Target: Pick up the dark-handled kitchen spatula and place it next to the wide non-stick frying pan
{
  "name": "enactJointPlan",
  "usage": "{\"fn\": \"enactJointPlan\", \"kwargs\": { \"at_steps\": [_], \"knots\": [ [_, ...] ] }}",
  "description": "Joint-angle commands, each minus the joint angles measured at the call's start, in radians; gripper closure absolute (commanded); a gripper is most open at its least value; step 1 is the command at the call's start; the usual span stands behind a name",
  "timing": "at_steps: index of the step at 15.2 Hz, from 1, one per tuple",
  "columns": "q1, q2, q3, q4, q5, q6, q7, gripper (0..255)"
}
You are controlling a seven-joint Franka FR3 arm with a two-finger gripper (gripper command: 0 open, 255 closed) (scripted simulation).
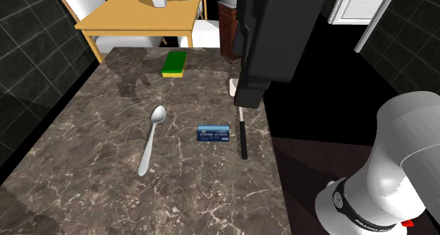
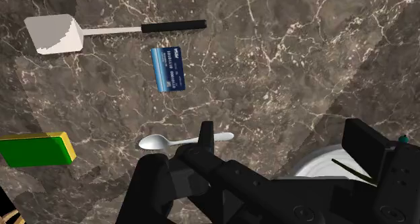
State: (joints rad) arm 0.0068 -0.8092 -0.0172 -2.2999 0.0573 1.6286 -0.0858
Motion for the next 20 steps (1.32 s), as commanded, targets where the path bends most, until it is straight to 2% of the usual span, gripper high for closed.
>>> {"fn": "enactJointPlan", "kwargs": {
  "at_steps": [1, 11, 20],
  "knots": [
    [0.000, 0.000, 0.000, 0.000, 0.000, 0.000, 0.000, 0],
    [-0.228, 0.164, 0.006, -0.111, -0.006, 0.206, 0.417, 0],
    [-0.425, 0.262, -0.008, -0.241, -0.015, 0.364, 0.789, 0]
  ]
}}
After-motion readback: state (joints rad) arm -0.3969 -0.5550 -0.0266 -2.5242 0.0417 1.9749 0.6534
